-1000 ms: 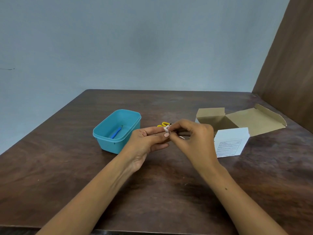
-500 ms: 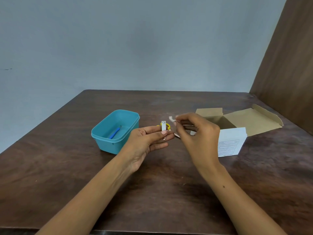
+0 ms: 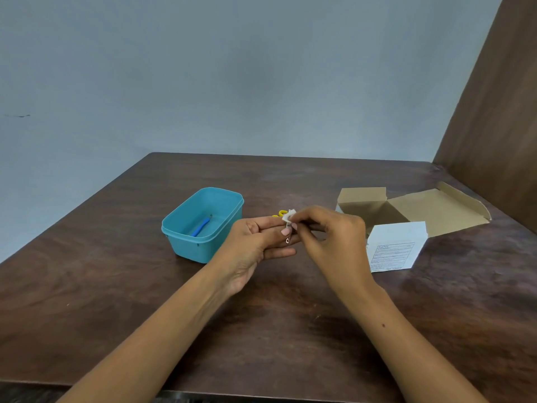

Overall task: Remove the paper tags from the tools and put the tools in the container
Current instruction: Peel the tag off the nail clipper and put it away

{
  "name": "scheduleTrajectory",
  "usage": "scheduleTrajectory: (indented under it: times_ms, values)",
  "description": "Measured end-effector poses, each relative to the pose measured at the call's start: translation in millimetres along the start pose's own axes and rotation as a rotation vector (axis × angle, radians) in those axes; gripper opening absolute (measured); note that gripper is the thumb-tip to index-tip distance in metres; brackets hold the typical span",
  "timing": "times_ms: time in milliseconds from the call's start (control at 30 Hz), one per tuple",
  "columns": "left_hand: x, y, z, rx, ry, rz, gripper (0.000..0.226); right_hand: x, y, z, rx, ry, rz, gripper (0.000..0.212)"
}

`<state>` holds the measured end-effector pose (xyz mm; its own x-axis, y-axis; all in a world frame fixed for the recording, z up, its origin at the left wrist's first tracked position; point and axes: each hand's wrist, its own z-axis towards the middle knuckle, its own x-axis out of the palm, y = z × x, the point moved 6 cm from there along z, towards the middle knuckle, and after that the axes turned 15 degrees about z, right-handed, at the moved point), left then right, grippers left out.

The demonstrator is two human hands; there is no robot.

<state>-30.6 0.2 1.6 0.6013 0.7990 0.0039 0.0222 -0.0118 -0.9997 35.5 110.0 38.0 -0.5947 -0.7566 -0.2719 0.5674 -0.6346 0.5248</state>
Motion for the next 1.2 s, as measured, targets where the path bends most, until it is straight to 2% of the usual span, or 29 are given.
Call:
scheduleTrajectory:
  times_ms: [133,333,500,733,867,1033,1200]
  values:
    - [3.5,-2.1,-1.8,0.019,0.03,0.029,0.018,-6.1,-0.1,-0.2,0.015,-0.085,-0.004,0.013]
    - [-3.5,-1.8,-0.9,0.042,-0.025,0.071,0.02,3.2,1.8,-1.6,0.019,0.052,-0.017,0.003]
    - [-1.6,-3.7,-1.4,0.052,-0.002,0.081,0.019,-2.4,1.0,0.1,0.013,-0.044,-0.009,0.009]
    - [-4.9,-2.0,3.0,-0.009,-0.031,-0.063,0.025,7.6,2.7,-1.2,0.015,0.097,-0.038,0.013]
    - [-5.1,3.2,2.4,-0.022,-0.047,0.02,0.018,13.4,2.7,-3.2,0.042,0.179,-0.057,0.012]
    - [-2.7,3.6,3.0,-0.029,-0.069,0.003,0.014,13.6,2.4,-3.1,0.045,0.161,-0.057,0.01]
    - [-3.8,6.7,3.3,-0.066,-0.073,-0.012,0.022,14.7,7.4,-2.2,0.018,0.231,-0.076,0.014]
